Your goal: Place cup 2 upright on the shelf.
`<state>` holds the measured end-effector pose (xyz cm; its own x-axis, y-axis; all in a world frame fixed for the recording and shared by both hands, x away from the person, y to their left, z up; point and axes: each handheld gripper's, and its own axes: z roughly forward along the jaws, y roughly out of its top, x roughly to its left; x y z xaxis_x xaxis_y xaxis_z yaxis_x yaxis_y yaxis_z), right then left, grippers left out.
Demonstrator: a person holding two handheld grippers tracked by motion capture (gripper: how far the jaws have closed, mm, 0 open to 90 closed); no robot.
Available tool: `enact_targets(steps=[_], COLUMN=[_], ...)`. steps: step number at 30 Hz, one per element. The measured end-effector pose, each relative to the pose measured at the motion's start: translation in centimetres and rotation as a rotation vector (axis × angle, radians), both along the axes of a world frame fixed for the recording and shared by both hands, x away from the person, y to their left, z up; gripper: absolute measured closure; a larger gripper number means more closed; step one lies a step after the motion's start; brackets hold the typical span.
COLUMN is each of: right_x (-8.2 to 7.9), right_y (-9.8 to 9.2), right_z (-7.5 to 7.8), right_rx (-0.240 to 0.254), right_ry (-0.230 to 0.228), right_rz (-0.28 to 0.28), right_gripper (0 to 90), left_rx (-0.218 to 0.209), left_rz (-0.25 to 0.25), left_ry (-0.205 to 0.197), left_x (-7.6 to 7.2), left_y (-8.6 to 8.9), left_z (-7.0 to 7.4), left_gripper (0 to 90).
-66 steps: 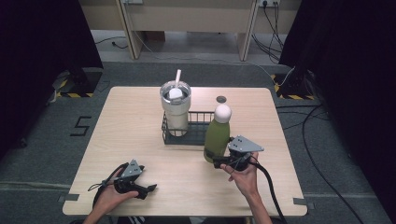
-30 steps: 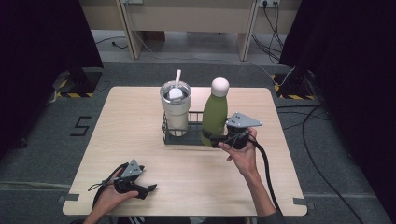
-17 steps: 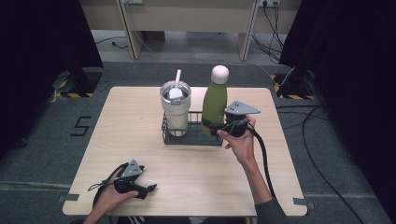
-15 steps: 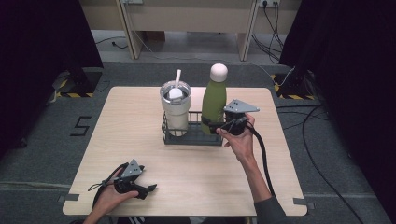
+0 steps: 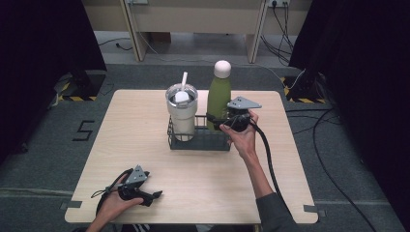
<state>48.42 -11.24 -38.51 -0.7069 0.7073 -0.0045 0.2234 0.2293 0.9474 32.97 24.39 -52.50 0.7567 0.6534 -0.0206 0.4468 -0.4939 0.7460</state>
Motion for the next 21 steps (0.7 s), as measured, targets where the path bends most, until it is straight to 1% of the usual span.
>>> enact_targets(steps=[2, 8, 12, 14, 17, 20, 21], right_x=[0.3, 1.0, 1.3, 1.4, 1.6, 1.7, 1.8], right_y=[0.1, 0.4, 0.5, 0.6, 0.7, 0.8, 0.9], right_z=[-0.2, -1.3, -1.8, -2.1, -2.5, -2.8, -2.9], right_rx=[0.004, -0.014, -0.001, 0.0, 0.003, -0.002, 0.003], right_ry=[0.004, 0.017, 0.02, 0.017, 0.027, 0.025, 0.028], right_rz=[-0.007, -0.013, -0.013, -0.011, -0.01, -0.016, -0.016], right_gripper=[20.7, 20.7, 20.7, 20.7, 20.7, 20.7, 20.7], left_rx=[0.0, 0.002, 0.002, 0.002, 0.002, 0.002, 0.002], left_rz=[0.0, -0.001, -0.001, -0.001, -0.001, -0.001, -0.001], left_ry=[0.0, 0.0, 0.0, 0.0, 0.0, 0.0, 0.0], left_x=[0.0, 0.0, 0.0, 0.0, 0.0, 0.0, 0.0], left_y=[0.0, 0.0, 0.0, 0.0, 0.0, 0.0, 0.0], left_z=[0.0, 0.0, 0.0, 0.0, 0.0, 0.0, 0.0], left_gripper=[8.6, 8.5, 8.6, 8.6, 8.6, 8.6, 8.6])
